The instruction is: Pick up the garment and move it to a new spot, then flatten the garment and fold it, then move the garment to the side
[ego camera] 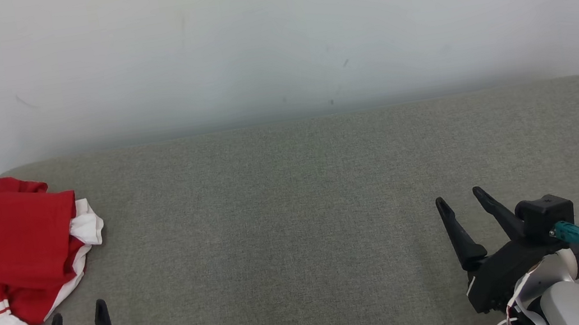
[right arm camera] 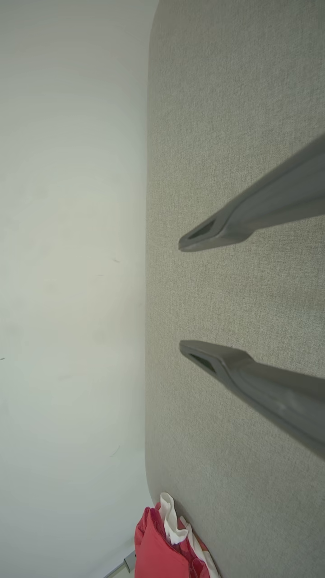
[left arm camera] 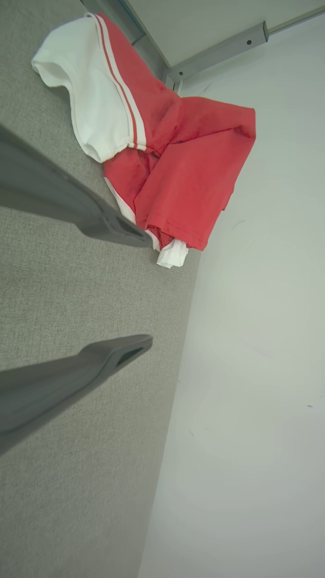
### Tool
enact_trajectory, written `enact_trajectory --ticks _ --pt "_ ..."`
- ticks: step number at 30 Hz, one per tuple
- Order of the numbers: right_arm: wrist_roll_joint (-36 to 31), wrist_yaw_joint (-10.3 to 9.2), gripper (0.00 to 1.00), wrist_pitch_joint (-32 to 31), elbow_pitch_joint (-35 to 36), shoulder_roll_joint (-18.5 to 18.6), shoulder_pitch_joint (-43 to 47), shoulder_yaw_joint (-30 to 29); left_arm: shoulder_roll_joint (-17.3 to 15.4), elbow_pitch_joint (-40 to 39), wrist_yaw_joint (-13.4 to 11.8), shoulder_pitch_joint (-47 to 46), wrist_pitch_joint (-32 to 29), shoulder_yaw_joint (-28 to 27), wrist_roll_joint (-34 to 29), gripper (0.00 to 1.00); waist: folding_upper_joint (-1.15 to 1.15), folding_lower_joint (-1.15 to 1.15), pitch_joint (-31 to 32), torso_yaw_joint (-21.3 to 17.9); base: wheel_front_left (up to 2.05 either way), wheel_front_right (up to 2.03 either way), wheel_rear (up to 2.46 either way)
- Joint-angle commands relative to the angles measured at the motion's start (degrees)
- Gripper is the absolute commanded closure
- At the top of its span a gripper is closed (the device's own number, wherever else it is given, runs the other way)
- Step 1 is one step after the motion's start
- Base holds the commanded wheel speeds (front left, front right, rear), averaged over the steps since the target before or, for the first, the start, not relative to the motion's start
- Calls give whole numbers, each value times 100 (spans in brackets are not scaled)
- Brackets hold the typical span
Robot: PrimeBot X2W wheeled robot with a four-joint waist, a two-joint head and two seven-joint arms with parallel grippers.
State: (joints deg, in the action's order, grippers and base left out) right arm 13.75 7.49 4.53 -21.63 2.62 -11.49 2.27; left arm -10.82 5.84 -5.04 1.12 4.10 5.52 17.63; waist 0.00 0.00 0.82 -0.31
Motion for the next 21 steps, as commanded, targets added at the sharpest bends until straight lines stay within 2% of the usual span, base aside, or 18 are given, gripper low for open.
enact_trajectory --ticks 1,21 --pt "-123 0 0 11 -6 39 -94 -45 -69 -36 -30 -101 10 13 -172 0 0 0 -3 -3 0 0 0" --pt "-602 0 0 208 -120 42 -153 -108 -207 39 -245 -179 83 181 -859 0 0 0 4 71 0 0 0"
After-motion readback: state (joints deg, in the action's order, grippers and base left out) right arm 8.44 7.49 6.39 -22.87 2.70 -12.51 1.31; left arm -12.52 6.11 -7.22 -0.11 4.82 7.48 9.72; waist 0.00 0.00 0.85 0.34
